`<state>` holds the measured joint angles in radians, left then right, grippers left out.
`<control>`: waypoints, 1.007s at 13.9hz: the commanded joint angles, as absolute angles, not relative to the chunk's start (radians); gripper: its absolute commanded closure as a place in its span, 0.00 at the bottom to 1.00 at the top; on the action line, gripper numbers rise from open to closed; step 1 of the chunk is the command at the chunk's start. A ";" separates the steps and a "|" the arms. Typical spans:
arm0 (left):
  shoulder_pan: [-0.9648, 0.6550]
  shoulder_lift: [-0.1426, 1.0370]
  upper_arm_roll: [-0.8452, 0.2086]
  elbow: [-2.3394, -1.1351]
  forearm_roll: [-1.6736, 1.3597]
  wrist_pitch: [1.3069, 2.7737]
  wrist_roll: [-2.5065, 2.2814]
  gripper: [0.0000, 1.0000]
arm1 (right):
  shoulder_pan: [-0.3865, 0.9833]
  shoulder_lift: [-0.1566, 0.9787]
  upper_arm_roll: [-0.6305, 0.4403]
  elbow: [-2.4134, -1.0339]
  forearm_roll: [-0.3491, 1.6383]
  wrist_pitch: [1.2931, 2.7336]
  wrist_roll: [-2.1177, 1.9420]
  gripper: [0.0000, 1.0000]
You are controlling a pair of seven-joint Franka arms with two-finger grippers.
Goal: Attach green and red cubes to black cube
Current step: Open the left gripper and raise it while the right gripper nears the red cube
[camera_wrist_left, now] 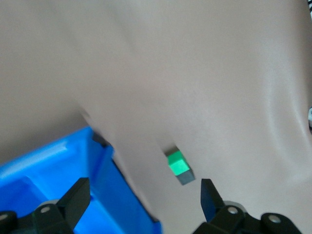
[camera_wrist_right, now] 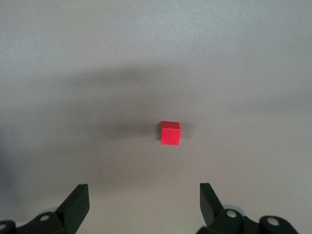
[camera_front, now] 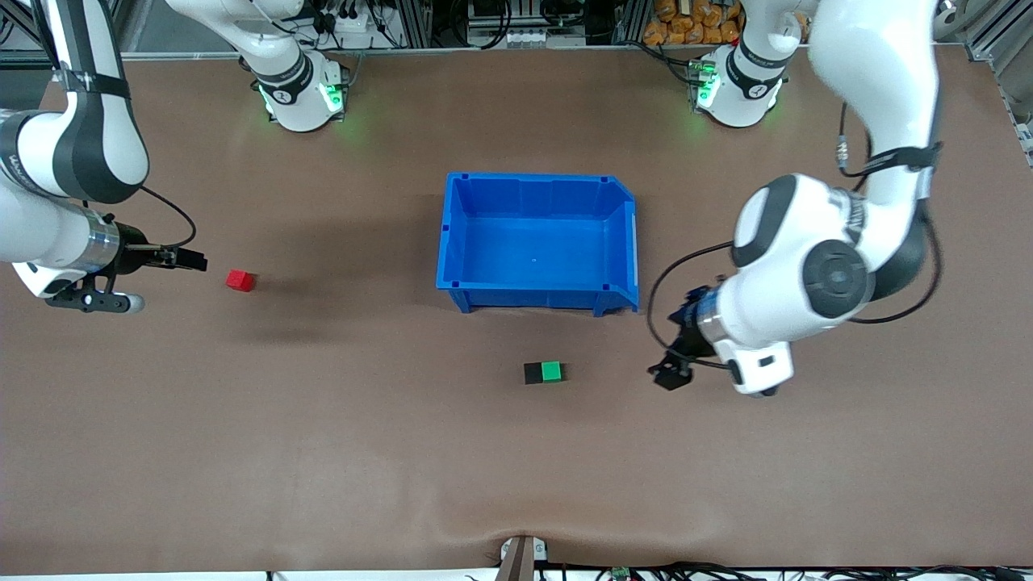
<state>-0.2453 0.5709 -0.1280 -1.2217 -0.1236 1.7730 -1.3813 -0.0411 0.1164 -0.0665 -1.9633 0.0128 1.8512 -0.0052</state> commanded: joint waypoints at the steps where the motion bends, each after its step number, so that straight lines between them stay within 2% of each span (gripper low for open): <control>1: -0.198 0.503 -0.132 -1.262 -0.123 1.705 -1.238 0.00 | -0.057 0.104 -0.055 -2.003 -0.003 1.894 0.008 0.00; 5: -0.149 0.471 -0.130 -1.278 -0.121 1.637 -1.079 0.00 | -0.060 0.112 -0.055 -2.031 -0.003 1.928 0.008 0.00; 14: 0.010 0.371 -0.133 -1.379 -0.101 1.618 -0.910 0.00 | -0.083 0.141 -0.057 -2.074 -0.003 2.011 0.009 0.00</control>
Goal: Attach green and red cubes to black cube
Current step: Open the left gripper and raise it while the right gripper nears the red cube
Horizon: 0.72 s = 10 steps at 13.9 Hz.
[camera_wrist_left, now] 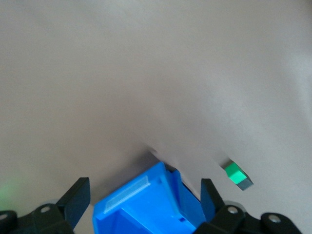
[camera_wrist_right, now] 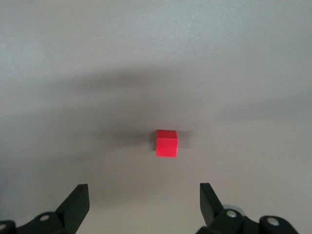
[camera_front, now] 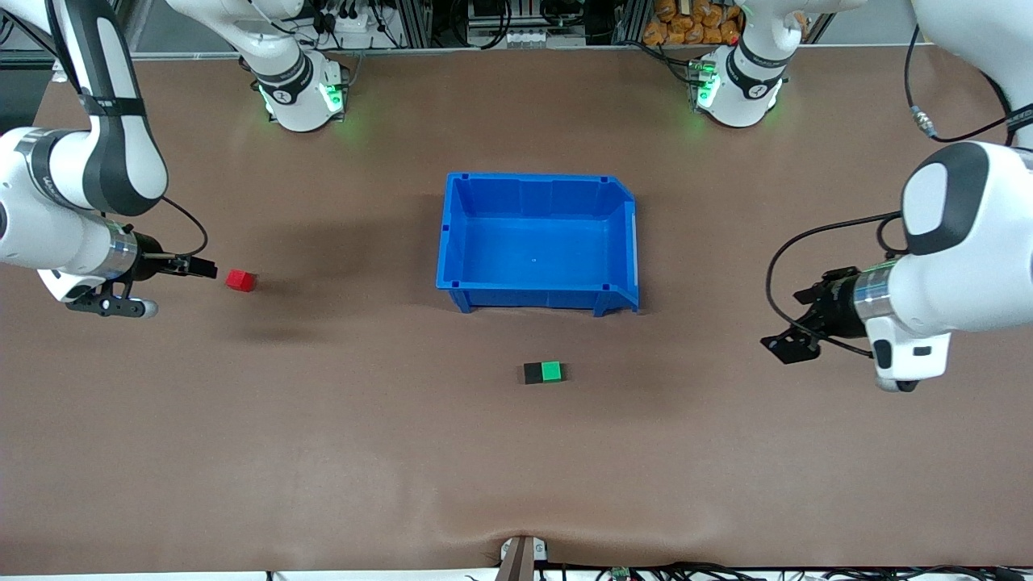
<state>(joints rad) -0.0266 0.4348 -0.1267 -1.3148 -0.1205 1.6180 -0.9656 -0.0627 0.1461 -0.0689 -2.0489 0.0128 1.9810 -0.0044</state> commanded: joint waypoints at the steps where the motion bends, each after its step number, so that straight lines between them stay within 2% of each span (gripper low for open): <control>1: 0.040 0.368 -0.136 -1.378 -0.097 1.617 -0.840 0.00 | -0.083 0.146 -0.057 -2.074 -0.003 2.014 0.009 0.00; 5: 0.126 0.292 -0.137 -1.420 -0.097 1.591 -0.625 0.00 | -0.100 0.164 -0.057 -2.066 -0.005 2.010 0.011 0.00; 10: 0.120 0.249 -0.155 -1.420 0.001 1.546 -0.552 0.00 | -0.107 0.172 -0.057 -1.985 -0.005 1.924 0.006 0.00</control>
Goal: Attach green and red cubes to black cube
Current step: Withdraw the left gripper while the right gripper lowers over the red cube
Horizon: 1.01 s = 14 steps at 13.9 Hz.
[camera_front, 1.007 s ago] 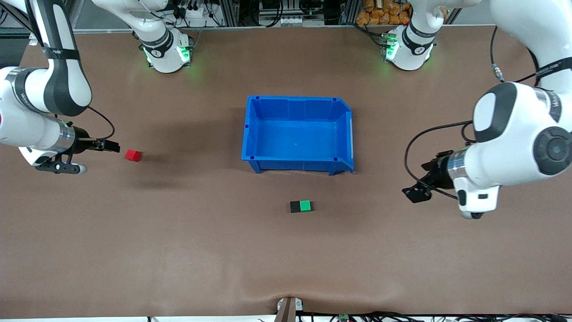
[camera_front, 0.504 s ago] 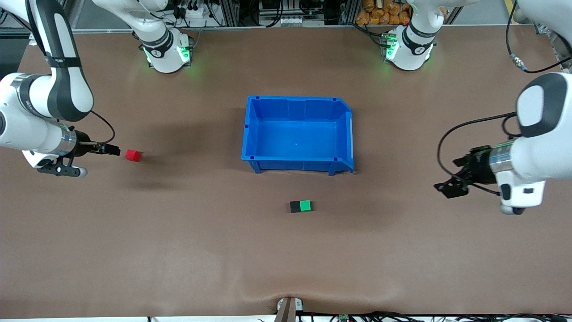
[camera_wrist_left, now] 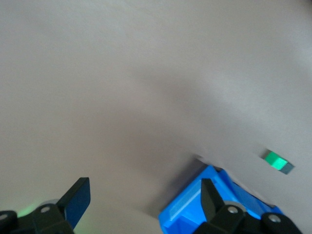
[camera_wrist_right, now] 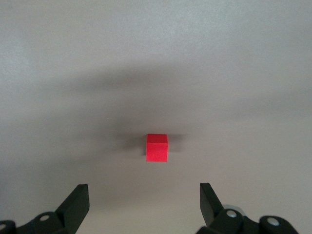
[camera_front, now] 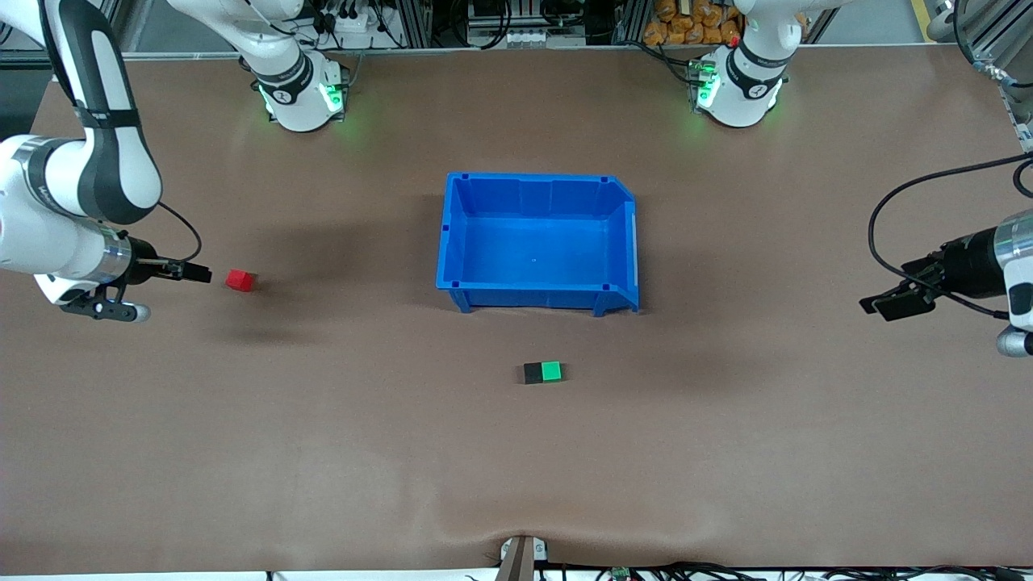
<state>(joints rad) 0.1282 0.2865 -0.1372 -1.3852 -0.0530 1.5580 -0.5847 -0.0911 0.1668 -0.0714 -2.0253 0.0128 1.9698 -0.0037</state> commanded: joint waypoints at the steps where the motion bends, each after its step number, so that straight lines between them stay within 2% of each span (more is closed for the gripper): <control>1: 0.123 0.239 -0.164 -1.420 0.015 1.519 -0.517 0.00 | -0.112 0.173 -0.057 -1.988 -0.003 1.919 0.014 0.00; 14: 0.126 0.170 -0.181 -1.390 0.115 1.513 -0.357 0.00 | -0.129 0.248 -0.057 -1.982 -0.002 1.925 -0.002 0.00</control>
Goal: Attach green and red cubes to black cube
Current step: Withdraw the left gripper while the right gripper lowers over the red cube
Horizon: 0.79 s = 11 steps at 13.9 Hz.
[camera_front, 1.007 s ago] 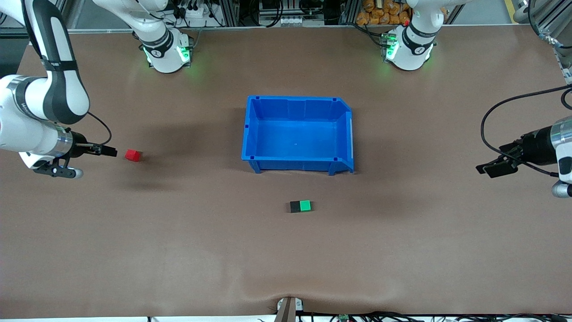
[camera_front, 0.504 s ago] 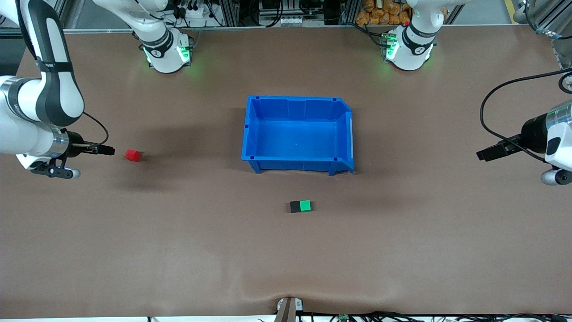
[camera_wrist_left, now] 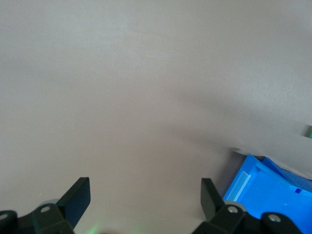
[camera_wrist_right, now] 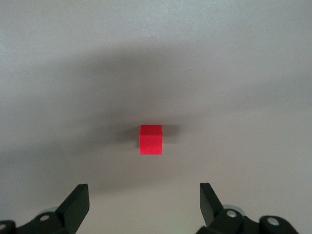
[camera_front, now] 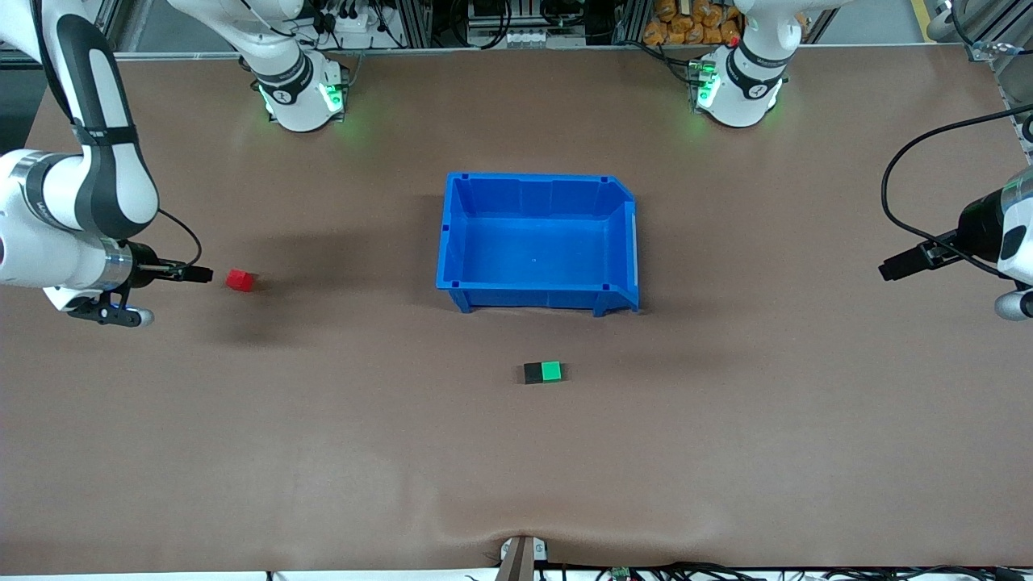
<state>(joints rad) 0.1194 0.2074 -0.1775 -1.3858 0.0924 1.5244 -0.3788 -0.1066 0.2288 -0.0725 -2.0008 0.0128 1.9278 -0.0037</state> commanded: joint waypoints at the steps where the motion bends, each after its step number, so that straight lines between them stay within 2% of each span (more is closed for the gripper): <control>1: 0.129 0.157 -0.179 -1.390 0.115 1.511 -0.348 0.00 | -0.133 0.264 -0.055 -1.980 -0.002 1.927 -0.002 0.00; 7: 0.117 0.037 -0.160 -1.469 0.104 1.500 -0.238 0.00 | -0.138 0.298 -0.055 -1.965 0.002 1.925 0.012 0.00; 10: 0.006 0.015 -0.036 -1.485 0.098 1.493 -0.233 0.00 | -0.141 0.316 -0.057 -1.965 0.002 1.931 0.011 0.00; 11: 0.000 0.006 -0.034 -1.500 0.097 1.493 -0.229 0.00 | -0.143 0.325 -0.057 -1.965 0.002 1.934 0.011 0.00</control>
<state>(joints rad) 0.0397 0.0441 -0.0730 -1.4526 0.0949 1.4925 -0.2523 -0.1200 0.3010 -0.0728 -1.9835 0.0128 1.9331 -0.0028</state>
